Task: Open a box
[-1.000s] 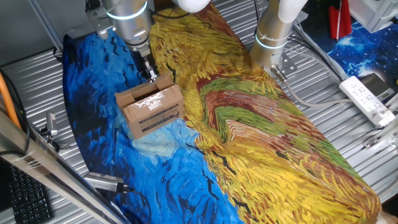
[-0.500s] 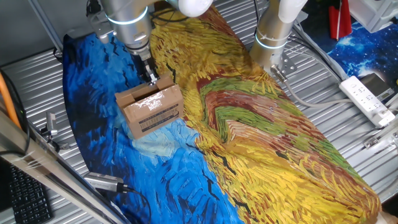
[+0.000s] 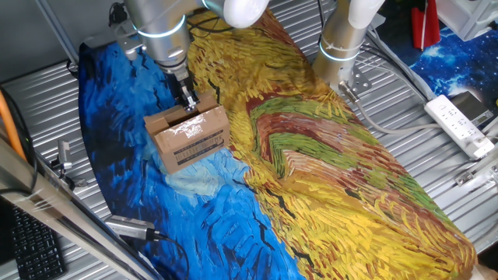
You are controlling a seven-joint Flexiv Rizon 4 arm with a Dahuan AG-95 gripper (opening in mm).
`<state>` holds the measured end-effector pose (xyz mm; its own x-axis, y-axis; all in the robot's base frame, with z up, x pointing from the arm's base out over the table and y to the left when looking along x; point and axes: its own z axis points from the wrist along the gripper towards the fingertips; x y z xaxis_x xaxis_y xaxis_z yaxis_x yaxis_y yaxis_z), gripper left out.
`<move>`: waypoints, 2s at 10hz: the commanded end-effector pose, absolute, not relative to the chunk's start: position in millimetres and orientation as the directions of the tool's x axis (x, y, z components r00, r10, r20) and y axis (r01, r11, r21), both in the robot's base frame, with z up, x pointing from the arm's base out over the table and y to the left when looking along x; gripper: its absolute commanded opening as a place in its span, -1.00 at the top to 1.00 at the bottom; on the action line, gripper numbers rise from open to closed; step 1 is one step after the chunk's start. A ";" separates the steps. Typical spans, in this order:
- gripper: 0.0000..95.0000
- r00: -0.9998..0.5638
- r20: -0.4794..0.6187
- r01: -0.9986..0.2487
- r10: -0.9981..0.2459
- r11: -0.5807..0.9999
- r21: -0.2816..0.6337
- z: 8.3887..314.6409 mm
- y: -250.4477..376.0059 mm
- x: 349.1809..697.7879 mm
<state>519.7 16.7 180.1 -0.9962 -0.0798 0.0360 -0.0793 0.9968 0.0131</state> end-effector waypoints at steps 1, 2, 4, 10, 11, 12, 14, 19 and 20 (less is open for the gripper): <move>1.00 -0.996 0.028 -0.080 -0.081 0.997 0.011 174.0 13.7 517.2; 1.00 -0.996 0.024 -0.082 -0.082 0.997 0.010 170.3 12.5 515.8; 1.00 -0.997 0.023 -0.079 -0.079 0.997 0.009 167.6 13.7 516.4; 1.00 -0.996 0.013 -0.085 -0.085 0.996 0.009 164.0 17.1 518.4; 1.00 -0.996 0.012 -0.091 -0.091 0.996 0.010 163.9 17.1 518.3; 0.20 -0.995 0.004 -0.104 -0.104 0.995 0.014 163.9 17.1 518.3; 0.20 -0.994 -0.001 -0.113 -0.113 0.994 0.016 163.8 17.0 518.3; -0.20 -0.992 -0.017 -0.122 -0.122 0.992 0.031 163.5 17.4 518.4; -0.20 -0.992 -0.018 -0.125 -0.124 0.992 0.033 163.4 17.5 518.5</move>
<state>517.8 17.3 163.7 -0.9920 -0.1248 -0.0183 -0.1253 0.9916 0.0321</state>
